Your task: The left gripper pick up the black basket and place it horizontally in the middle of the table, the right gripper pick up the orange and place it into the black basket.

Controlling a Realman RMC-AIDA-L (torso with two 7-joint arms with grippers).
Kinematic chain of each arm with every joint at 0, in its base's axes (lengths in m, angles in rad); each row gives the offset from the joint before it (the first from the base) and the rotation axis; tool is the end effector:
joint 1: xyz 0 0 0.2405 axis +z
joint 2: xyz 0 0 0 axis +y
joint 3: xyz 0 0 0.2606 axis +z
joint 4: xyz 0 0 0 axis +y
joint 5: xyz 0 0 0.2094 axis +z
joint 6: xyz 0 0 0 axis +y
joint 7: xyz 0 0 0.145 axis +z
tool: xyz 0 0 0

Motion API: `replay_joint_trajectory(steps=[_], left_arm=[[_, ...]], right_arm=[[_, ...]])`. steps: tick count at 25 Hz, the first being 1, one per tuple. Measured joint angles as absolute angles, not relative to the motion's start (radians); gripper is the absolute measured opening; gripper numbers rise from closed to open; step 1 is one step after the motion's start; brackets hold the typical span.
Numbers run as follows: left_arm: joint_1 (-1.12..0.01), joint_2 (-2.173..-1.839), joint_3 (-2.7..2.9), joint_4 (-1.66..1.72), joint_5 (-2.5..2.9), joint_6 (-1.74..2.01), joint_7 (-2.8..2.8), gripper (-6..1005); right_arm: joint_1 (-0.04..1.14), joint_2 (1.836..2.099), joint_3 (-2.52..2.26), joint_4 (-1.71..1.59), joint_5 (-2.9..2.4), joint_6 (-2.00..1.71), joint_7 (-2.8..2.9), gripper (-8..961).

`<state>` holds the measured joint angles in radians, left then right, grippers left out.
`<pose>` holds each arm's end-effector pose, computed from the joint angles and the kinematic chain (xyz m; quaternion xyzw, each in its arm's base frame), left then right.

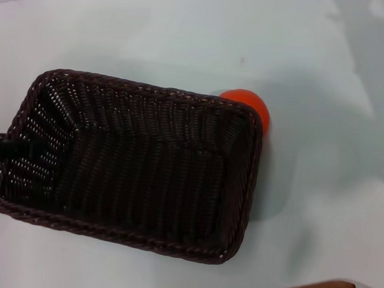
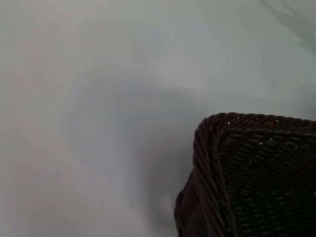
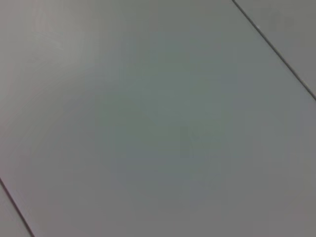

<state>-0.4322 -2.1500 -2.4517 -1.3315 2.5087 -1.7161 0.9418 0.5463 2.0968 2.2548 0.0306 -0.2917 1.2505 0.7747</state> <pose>-0.2813 0.3109 0.0672 -0.8659 -0.4639 -0.0132 0.1865 0.3335 0.3586 0.0334 -0.3888 -0.5113 -0.5655 0.5173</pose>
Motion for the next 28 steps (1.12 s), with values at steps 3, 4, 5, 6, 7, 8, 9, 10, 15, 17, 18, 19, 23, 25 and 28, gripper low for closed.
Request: replay_joint_trajectory(steps=[3,4,5,6,7,8,9,10,15,17,18,19,23,25,28], left_arm=[[-0.440,-2.152,-2.436,-1.315,2.515,-1.709,0.937,619],[-0.441,-2.152,-2.429,-1.314,2.515,-1.708,0.934,612],[-0.442,-2.152,-2.421,-1.313,2.516,-1.708,0.931,605],[-0.443,-2.152,-2.417,-1.313,2.516,-1.707,0.927,598],[-0.446,-2.151,-2.414,-1.311,2.516,-1.706,0.924,591],[-0.449,-2.149,-2.414,-1.307,2.516,-1.706,0.922,584],[-0.452,-2.147,-2.414,-1.303,2.516,-1.705,0.920,577],[-0.454,-2.145,-2.415,-1.299,2.517,-1.703,0.919,570],[-0.460,-2.144,-2.413,-1.295,2.517,-1.697,0.913,475],[-0.463,-2.144,-2.413,-1.295,2.517,-1.696,0.904,430],[-0.464,-2.145,-2.413,-1.295,2.517,-1.696,0.900,408],[-0.464,-2.144,-2.414,-1.295,2.517,-1.696,0.896,386],[-0.466,-2.147,-2.422,-1.298,2.509,-1.705,0.891,292],[-0.461,-2.150,-2.434,-1.301,2.493,-1.713,0.891,235],[-0.454,-2.151,-2.474,-1.302,2.443,-1.738,0.891,179]], right_arm=[[0.546,2.096,2.259,0.032,-0.291,1.240,0.775,924],[0.546,2.095,2.260,0.033,-0.291,1.239,0.775,924],[0.546,2.095,2.260,0.033,-0.291,1.239,0.775,924],[0.546,2.095,2.263,0.034,-0.291,1.238,0.774,924],[0.546,2.095,2.266,0.034,-0.291,1.237,0.773,924],[0.546,2.095,2.270,0.035,-0.291,1.236,0.773,924],[0.546,2.095,2.274,0.036,-0.291,1.234,0.772,924],[0.546,2.095,2.278,0.038,-0.291,1.231,0.772,924],[0.547,2.092,2.289,0.042,-0.291,1.217,0.772,924],[0.549,2.092,2.293,0.043,-0.291,1.211,0.770,924],[0.551,2.092,2.295,0.043,-0.291,1.207,0.769,924],[0.552,2.092,2.296,0.044,-0.291,1.203,0.768,924],[0.556,2.092,2.296,0.052,-0.292,1.185,0.766,924],[0.557,2.092,2.296,0.055,-0.292,1.181,0.767,924],[0.553,2.092,2.297,0.055,-0.292,1.181,0.767,924]])
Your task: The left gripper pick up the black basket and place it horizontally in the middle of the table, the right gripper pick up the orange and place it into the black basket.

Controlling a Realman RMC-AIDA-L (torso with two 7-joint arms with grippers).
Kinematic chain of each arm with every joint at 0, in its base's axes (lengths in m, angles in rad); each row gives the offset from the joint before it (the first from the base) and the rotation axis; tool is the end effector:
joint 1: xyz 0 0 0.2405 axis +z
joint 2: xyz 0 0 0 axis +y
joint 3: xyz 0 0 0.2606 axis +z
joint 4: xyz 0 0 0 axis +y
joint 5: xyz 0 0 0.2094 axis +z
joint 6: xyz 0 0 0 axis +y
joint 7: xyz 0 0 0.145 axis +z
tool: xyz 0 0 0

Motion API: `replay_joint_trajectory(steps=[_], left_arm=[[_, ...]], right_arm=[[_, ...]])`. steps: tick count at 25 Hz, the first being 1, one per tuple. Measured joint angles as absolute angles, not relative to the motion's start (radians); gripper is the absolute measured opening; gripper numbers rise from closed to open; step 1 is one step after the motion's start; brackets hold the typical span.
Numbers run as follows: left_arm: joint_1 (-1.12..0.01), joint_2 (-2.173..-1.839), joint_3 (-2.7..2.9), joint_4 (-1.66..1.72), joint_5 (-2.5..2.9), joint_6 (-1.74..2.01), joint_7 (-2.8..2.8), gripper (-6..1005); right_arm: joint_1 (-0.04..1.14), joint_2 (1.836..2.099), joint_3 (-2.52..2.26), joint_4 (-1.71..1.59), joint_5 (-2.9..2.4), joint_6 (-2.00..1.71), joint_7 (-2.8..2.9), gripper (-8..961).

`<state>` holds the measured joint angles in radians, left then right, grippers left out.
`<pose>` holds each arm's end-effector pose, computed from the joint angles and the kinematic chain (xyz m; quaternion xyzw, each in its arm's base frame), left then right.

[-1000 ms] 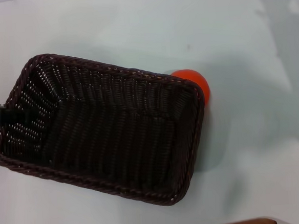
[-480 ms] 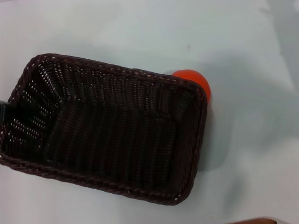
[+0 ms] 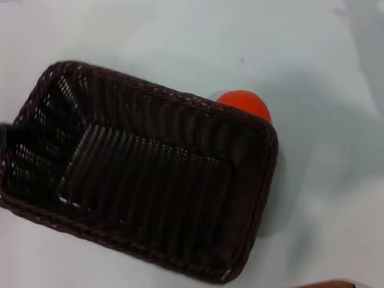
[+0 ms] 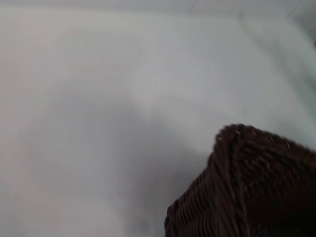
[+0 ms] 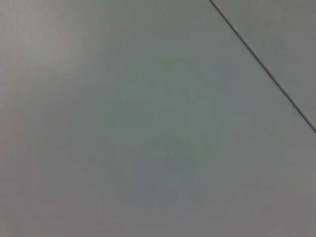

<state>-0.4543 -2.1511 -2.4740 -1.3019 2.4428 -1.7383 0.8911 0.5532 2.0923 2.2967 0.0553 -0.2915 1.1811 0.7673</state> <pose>-0.2696 0.3150 0.0633 -0.8592 -0.4817 -0.0565 0.1631 0.3402 0.3658 0.0399 -0.4022 -0.4961 -0.5805 0.5051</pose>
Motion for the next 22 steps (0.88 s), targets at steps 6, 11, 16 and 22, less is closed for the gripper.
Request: replay_joint_trajectory(steps=[6,11,16,22], left_arm=[[-0.451,-2.140,-2.574,-1.301,2.296,-1.804,0.872,179],[-0.448,-2.137,-2.615,-1.307,2.237,-1.814,0.829,180],[-0.443,-2.141,-2.671,-1.313,2.224,-1.774,0.749,180],[-0.410,-2.162,-2.687,-1.331,2.206,-1.692,0.676,179]], right_arm=[[0.546,2.091,2.299,0.056,-0.291,1.171,0.766,924],[0.546,2.090,2.299,0.064,-0.291,1.170,0.766,924],[0.546,2.089,2.300,0.067,-0.291,1.168,0.765,924],[0.545,2.088,2.299,0.068,-0.291,1.153,0.765,924]])
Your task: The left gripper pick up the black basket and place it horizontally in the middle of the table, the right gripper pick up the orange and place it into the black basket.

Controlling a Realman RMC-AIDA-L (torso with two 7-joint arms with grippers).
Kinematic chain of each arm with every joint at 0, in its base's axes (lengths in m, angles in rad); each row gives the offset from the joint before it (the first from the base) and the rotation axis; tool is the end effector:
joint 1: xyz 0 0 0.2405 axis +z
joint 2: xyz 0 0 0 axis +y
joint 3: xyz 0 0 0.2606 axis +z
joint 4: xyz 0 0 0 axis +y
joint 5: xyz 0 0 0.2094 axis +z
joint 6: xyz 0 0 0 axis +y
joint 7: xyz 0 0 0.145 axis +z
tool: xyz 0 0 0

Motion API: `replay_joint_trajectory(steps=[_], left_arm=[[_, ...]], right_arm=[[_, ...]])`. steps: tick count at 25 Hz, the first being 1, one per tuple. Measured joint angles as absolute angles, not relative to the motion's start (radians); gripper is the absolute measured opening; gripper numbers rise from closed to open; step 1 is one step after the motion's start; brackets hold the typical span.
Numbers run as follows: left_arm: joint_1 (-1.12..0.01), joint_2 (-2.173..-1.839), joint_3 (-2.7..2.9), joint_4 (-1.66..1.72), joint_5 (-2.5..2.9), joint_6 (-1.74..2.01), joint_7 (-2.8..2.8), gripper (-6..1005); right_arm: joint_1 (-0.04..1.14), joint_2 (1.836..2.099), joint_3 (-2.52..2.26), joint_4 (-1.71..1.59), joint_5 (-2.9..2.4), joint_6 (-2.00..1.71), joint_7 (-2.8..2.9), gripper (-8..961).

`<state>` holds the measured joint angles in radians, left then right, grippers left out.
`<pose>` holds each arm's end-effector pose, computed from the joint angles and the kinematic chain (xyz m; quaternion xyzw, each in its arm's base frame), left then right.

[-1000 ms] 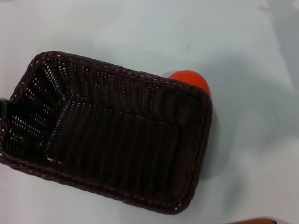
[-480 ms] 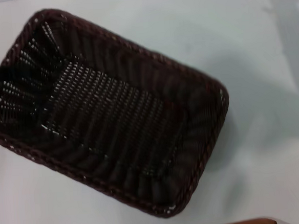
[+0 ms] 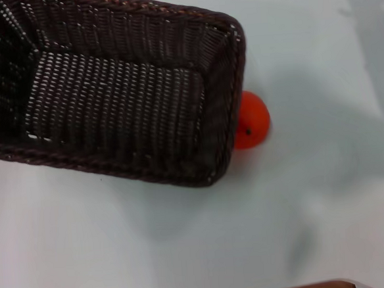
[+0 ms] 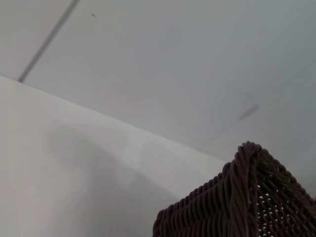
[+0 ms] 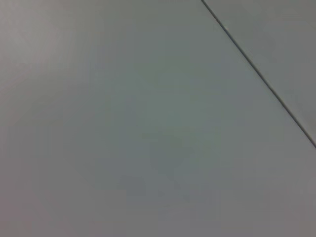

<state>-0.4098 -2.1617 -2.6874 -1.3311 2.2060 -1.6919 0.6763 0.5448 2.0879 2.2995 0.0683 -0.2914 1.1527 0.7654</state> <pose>-0.2762 0.3129 0.1055 -0.7473 -0.5784 -0.2483 0.2132 0.3459 0.3657 0.0428 -0.4075 -0.4936 -0.5868 0.4960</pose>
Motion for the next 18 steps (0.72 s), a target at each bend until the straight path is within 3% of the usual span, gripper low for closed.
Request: replay_joint_trajectory(steps=[18], left_arm=[[-0.294,-2.171,-2.635,-1.214,2.118,-1.482,0.665,181]], right_arm=[[0.545,2.088,2.299,0.067,-0.291,1.144,0.765,924]])
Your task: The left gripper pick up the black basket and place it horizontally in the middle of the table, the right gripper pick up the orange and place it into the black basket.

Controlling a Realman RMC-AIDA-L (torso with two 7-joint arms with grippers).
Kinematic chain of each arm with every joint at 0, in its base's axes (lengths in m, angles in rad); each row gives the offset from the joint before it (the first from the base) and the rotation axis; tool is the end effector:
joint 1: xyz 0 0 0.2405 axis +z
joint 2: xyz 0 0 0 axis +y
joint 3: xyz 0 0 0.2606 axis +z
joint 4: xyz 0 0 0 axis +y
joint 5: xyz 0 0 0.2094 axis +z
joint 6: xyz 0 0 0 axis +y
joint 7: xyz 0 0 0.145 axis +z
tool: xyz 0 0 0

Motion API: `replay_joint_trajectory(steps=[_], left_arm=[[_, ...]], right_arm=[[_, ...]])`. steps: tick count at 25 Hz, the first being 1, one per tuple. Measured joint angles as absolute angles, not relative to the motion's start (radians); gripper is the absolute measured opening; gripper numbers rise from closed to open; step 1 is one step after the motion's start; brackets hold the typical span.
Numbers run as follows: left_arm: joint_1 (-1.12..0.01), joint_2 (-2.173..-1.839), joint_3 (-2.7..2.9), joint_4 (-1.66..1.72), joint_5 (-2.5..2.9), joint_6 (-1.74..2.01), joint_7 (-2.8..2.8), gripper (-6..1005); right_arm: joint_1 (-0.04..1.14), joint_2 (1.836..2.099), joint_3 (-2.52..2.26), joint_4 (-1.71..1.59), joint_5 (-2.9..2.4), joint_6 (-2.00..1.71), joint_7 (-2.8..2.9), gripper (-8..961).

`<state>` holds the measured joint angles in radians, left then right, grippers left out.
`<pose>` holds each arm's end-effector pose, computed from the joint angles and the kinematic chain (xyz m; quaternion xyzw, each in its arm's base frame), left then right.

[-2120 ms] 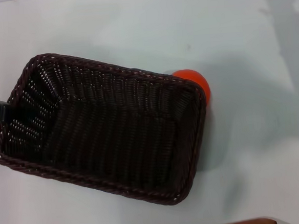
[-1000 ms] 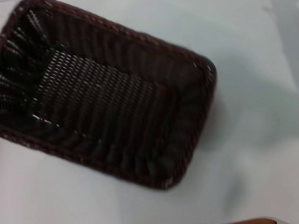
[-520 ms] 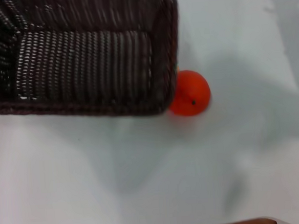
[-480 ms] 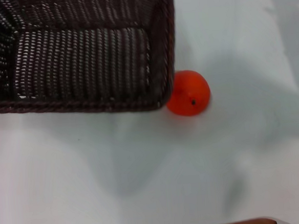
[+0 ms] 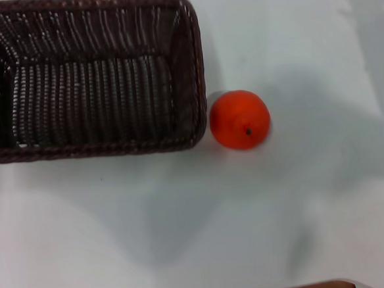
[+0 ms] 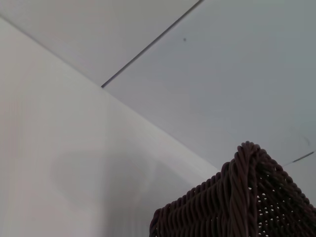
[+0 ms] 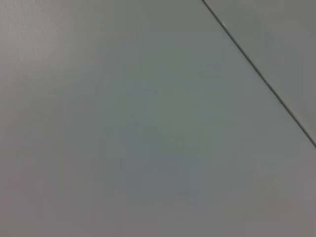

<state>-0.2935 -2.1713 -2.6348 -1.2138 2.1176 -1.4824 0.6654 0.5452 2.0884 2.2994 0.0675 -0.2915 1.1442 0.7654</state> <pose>-0.3196 0.3015 0.0914 -0.6695 -0.6352 -0.2891 0.2546 0.3467 0.3658 0.0417 -0.4112 -0.4935 -0.5866 0.4932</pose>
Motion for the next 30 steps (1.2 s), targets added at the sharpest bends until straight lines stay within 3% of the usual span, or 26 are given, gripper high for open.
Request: replay_joint_trajectory(steps=[30], left_arm=[[-0.262,-2.175,-2.400,-1.122,2.079,-1.342,0.642,180]], right_arm=[[0.551,2.088,2.299,0.079,-0.291,1.121,0.766,925]])
